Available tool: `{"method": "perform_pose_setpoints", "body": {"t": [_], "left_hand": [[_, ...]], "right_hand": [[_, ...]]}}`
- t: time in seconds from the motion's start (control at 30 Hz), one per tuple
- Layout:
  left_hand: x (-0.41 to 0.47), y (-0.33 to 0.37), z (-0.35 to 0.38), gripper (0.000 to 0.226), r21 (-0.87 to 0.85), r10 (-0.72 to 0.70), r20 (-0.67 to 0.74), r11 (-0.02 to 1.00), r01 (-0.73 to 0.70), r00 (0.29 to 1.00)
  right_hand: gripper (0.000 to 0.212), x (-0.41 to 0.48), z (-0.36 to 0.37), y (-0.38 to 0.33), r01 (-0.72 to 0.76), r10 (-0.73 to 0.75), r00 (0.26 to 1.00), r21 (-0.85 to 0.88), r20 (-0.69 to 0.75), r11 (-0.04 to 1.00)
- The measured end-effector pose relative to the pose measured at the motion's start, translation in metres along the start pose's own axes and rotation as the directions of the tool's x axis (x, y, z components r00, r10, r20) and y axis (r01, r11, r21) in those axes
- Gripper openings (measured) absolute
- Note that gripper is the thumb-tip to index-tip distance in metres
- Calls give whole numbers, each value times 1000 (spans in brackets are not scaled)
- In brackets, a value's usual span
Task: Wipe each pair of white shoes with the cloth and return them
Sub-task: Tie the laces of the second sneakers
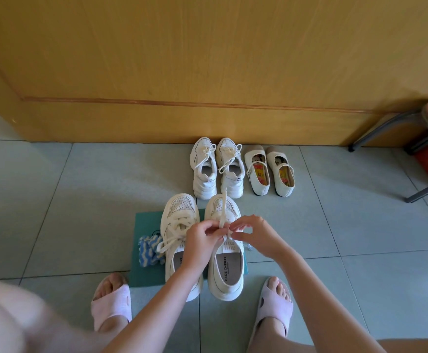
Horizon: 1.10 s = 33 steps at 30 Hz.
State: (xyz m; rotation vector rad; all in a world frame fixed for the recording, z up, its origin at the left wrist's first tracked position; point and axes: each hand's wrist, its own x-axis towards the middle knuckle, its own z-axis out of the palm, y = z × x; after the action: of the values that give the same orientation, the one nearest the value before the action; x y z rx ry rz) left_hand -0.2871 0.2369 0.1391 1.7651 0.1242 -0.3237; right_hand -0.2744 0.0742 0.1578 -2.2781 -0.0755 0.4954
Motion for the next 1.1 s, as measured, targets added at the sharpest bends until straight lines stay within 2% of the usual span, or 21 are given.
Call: {"method": "perform_pose_setpoints", "body": {"t": [0.17,0.3,0.37,0.5,0.6,0.7,0.77,0.8,0.9,0.97,1.03,1.1], "left_hand": [[-1,-2,-2,10,12,-29,-20,999,30,999],[-8,-6,-4,24,56,-18,-135,998,26,991],[-13,-7,-6,21,22,-57,-167,998,61,984],[-21,-7,-10,26,21,-96,-158,995,101,983],[-19,-5,-15,36,158,-45,-131,985,66,990],[-16,-3,-16,26,318,204,-95,934,-165,974],[-13,-3,-14,12,429,380,16,833,-350,925],[-12,-3,-13,18,476,414,84,783,-401,907],[-8,-7,-10,36,575,349,205,713,-401,914],[-6,-11,-12,42,656,274,239,661,-363,931],[-5,-15,-15,43,710,225,264,612,-347,938],[-3,-15,-17,32,697,224,267,627,-348,937]], "right_hand": [[3,-2,3,7,-113,113,994,-49,6,992],[3,-8,-5,14,-238,233,971,-218,-46,947],[7,-12,-10,20,-284,282,958,-300,-52,911],[8,-13,-6,25,-292,304,953,-294,-4,910],[2,-12,-3,24,-256,265,964,-194,21,947],[16,-13,-4,21,-225,237,967,-122,94,967],[21,-12,-3,19,-220,232,967,-114,109,969],[19,-11,-2,17,-212,224,969,-118,101,970],[7,-9,-3,12,-180,194,978,-163,73,970],[11,-10,-5,10,-177,188,981,-184,43,967],[12,-10,-7,10,-186,195,980,-198,27,962],[11,-10,-6,11,-202,208,978,-212,6,956]]}}
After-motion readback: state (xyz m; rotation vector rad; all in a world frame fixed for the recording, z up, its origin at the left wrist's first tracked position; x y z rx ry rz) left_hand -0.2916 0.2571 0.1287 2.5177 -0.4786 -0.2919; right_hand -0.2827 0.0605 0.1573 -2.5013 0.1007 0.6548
